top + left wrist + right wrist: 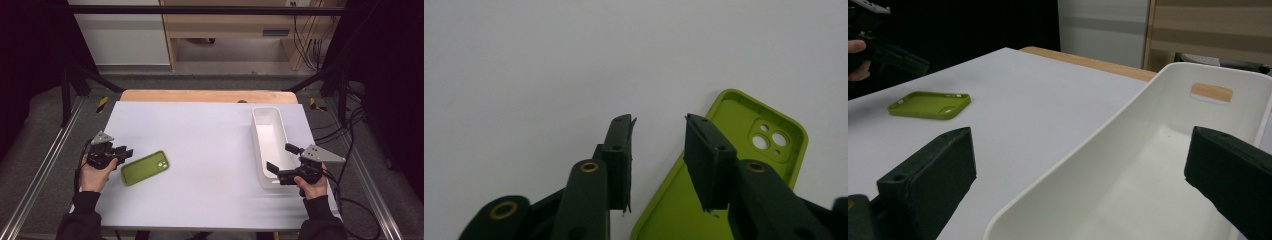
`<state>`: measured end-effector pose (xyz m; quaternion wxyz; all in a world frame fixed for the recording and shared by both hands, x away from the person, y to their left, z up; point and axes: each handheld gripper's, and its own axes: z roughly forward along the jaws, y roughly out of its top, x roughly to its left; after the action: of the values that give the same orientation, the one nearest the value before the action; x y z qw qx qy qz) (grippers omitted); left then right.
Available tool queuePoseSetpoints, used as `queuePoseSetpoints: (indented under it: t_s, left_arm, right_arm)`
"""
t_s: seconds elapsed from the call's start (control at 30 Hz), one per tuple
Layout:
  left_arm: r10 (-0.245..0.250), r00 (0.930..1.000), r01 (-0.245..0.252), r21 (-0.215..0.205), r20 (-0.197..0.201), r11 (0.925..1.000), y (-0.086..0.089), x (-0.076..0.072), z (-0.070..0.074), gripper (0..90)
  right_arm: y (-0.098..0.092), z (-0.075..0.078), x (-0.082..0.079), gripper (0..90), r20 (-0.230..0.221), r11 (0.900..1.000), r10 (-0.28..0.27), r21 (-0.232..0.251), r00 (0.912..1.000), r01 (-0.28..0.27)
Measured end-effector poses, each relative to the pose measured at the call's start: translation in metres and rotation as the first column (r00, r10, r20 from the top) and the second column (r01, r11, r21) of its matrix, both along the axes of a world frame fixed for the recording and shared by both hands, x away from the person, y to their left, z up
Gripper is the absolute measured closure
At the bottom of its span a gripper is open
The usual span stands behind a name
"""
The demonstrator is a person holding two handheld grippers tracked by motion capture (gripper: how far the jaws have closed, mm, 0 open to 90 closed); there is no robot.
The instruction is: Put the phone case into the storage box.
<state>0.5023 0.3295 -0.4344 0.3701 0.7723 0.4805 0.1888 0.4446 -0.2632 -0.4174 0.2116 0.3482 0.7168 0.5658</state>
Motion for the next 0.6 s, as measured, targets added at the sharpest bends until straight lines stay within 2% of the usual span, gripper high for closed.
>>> queuePoseSetpoints:
  t_s: [0.1,0.23,0.43,0.5,0.6]
  left_arm:
    - [0.010,0.9999,-0.010,0.011,-0.005,0.9999,-0.0003,-0.0003,-0.0015,70.7]
    - [0.039,0.9992,-0.039,0.044,0.003,0.9982,-0.0008,-0.0016,-0.0036,75.9]
    - [0.052,0.9985,-0.053,0.060,0.014,0.9968,-0.0012,-0.0030,-0.0042,83.5]
    - [0.054,0.9985,-0.054,0.079,0.004,0.9955,-0.0026,-0.0029,-0.0061,85.9]
    - [0.054,0.9985,-0.054,0.077,-0.008,0.9956,-0.0028,-0.0024,-0.0087,89.4]
  right_arm:
    - [-0.0001,0.0000,0.0000,0.4,0.000,1.000,-0.001,0.000,1.0000,0.001]
    - [-0.0002,0.0002,-0.0003,0.4,0.000,1.000,0.000,0.002,1.0000,0.000]
    - [0.0000,0.0000,-0.0001,0.4,0.000,1.000,0.000,-0.001,1.0000,0.000]
    - [0.0000,-0.0001,0.0000,0.4,0.002,1.000,0.001,-0.002,1.0000,-0.001]
    - [0.0000,-0.0001,0.0000,0.4,0.002,1.000,0.001,-0.002,1.0000,-0.001]
